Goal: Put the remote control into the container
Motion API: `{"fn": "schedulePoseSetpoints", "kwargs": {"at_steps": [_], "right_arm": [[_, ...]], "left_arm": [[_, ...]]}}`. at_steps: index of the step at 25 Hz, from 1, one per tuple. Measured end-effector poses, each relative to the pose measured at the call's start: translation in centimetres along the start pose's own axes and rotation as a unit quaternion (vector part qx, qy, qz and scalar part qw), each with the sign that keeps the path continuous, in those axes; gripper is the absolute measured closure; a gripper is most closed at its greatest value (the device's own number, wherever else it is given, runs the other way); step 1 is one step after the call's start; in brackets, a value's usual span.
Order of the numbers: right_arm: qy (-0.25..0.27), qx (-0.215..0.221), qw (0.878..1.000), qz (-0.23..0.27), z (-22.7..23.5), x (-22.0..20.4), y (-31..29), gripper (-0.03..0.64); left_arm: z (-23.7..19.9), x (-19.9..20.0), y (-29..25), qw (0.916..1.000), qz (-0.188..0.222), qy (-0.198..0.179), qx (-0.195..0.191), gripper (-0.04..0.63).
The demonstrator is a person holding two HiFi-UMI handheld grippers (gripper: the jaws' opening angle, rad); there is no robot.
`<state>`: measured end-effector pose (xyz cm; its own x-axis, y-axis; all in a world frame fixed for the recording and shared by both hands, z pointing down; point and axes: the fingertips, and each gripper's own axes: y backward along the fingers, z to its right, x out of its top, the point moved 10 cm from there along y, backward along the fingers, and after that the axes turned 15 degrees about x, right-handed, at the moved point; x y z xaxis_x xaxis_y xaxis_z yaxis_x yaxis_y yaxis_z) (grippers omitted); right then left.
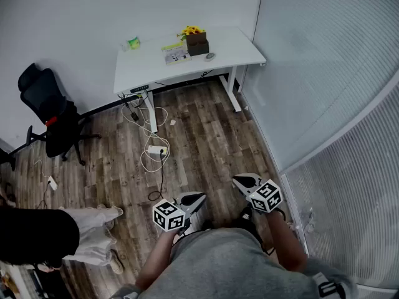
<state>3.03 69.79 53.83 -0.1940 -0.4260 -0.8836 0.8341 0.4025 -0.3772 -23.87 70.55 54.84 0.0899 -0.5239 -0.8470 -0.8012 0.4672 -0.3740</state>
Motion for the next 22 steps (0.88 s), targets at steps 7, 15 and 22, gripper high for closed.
{"fn": "schedulePoseSetpoints", "kwargs": {"at_steps": [7,15,22], "right_arm": [[-0.003,-0.005,1.000,0.007,0.4,-0.1,0.5,0.601],[-0.011,-0.003,1.000,0.012,0.7,-0.9,1.0,0.601],[-0.017,0.028,0.999,0.033,3.1,-0.6,1.9,0.601]], "left_arm": [[0.3,0.1,-0.9,0.9999,-0.011,-0.007,-0.009,0.597],[0.7,0.1,-1.6,0.9997,-0.023,-0.008,-0.006,0.597],[0.9,1.2,-3.8,0.9997,-0.021,-0.004,0.007,0.597]]}}
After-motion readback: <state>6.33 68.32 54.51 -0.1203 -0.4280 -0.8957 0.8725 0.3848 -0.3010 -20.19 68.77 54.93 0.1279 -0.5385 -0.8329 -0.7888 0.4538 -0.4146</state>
